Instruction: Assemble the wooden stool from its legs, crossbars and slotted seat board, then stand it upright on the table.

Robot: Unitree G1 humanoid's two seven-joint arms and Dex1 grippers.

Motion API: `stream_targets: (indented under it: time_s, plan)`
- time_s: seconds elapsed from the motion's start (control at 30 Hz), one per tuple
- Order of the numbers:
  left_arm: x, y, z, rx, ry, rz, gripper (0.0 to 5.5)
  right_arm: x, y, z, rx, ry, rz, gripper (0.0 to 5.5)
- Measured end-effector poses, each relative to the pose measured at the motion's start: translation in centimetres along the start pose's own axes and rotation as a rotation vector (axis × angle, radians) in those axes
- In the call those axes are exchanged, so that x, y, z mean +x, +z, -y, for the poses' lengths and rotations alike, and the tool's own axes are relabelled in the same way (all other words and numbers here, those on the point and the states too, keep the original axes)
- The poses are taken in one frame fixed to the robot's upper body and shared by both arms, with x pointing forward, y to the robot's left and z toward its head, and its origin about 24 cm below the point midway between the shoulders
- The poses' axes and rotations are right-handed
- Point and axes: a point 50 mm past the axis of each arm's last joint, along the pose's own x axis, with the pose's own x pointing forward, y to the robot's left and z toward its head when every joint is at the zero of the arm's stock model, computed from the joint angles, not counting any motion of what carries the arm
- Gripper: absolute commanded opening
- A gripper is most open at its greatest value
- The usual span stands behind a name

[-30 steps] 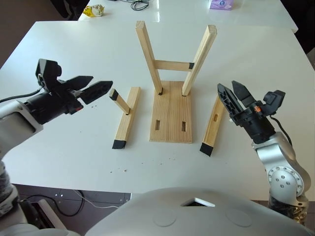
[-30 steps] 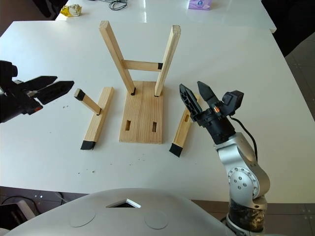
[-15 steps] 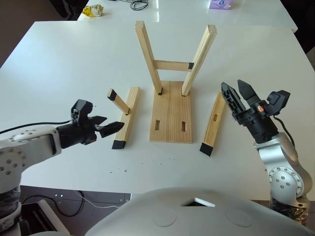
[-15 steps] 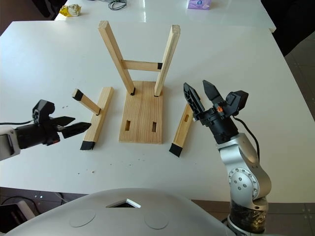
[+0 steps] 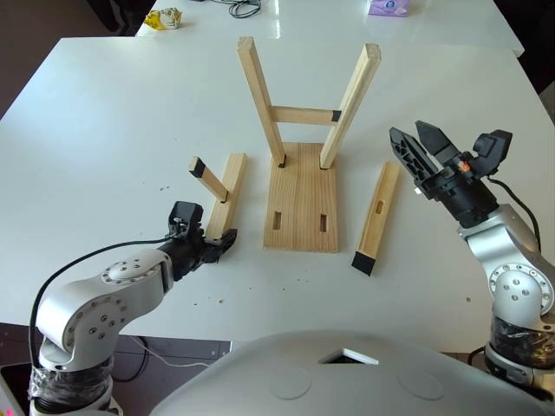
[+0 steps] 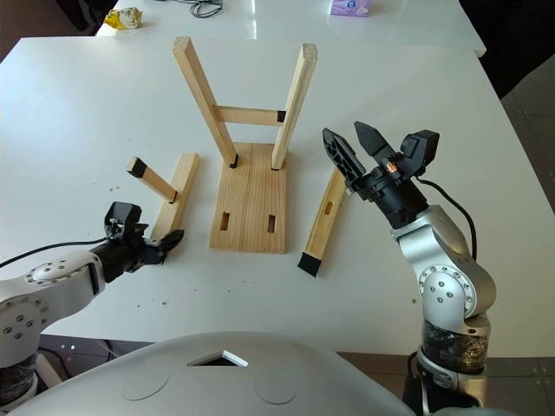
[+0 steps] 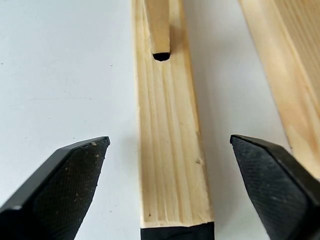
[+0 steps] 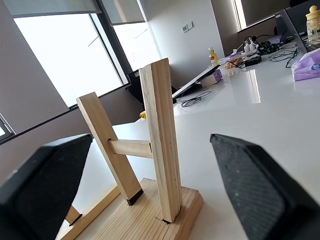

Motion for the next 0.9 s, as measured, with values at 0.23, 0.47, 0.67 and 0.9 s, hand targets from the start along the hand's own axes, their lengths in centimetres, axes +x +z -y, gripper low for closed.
stream_targets:
  time_s: [0.23, 0.47, 0.67, 0.9]
  plan:
    - [0.3, -0.9, 1.1, -0.04, 0.014, 0.003, 4.49, 0.7, 0.1, 0.3, 0.005, 0.025, -0.014, 4.36]
    - [1.2, -0.4, 1.3, -0.038, 0.051, 0.006, 3.8, 1.5, -0.3, 0.1, 0.032, 0.047, -0.012, 4.36]
    - [1.7, 0.0, 1.3, -0.067, 0.057, 0.011, 2.98, 1.9, -0.5, 0.3, 0.035, 0.049, -0.013, 4.36]
    - [2.1, 0.4, 1.3, -0.083, 0.024, 0.005, 2.09, 2.1, -0.9, 0.2, 0.044, 0.048, 0.0, 4.36]
